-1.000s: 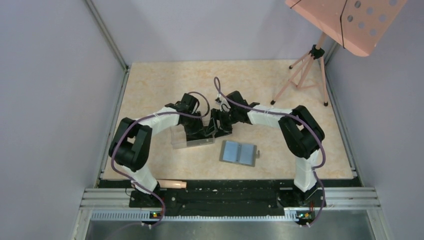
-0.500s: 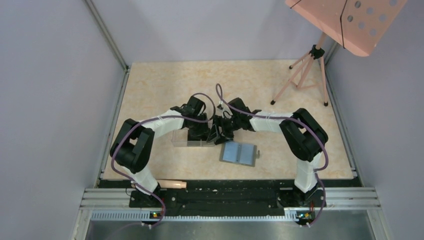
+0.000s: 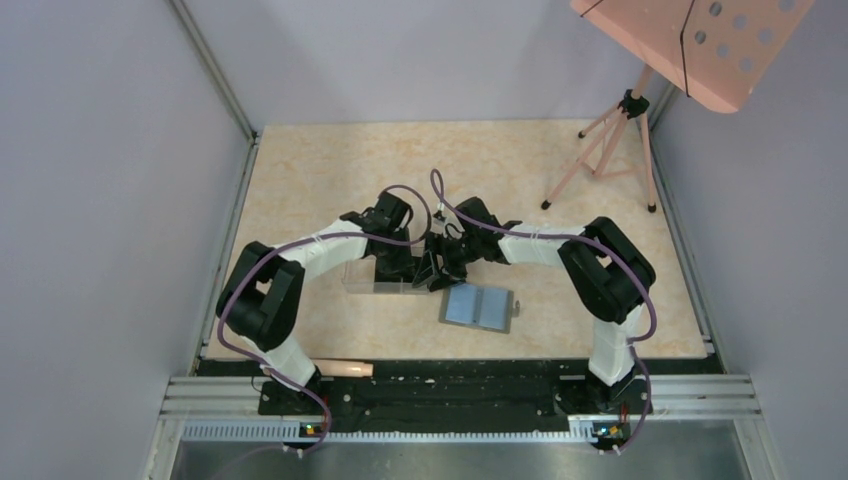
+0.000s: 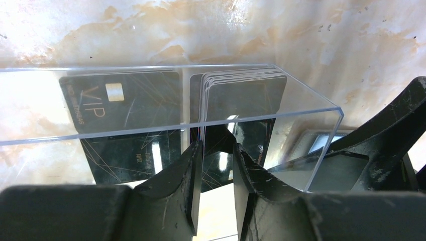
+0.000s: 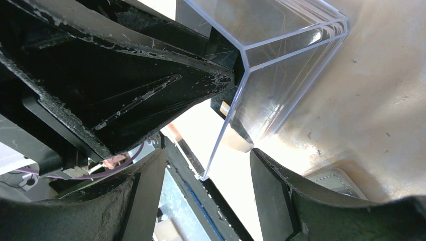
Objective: Put the credit cards into the card holder
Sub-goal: Pick up the credit card from the storage box.
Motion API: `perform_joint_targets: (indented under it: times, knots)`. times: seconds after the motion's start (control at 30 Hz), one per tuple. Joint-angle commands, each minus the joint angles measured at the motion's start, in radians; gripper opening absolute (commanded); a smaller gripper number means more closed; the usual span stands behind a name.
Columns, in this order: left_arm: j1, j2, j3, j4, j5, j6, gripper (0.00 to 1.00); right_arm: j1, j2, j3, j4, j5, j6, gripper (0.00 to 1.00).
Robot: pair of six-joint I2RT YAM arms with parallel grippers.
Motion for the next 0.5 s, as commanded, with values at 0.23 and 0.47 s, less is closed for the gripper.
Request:
perform_joint_targets:
  times: [0.23,0.47]
  knots:
    - [-0.060,0.040,0.103,-0.139,-0.110,0.051,0.34,0.019,-0.024,0.011,0.068,-0.016,-0.001,0.62]
    - [-0.088,0.090,0.158,-0.192,-0.146,0.081,0.32,0.018,-0.020,0.009,0.068,-0.016,-0.003,0.62]
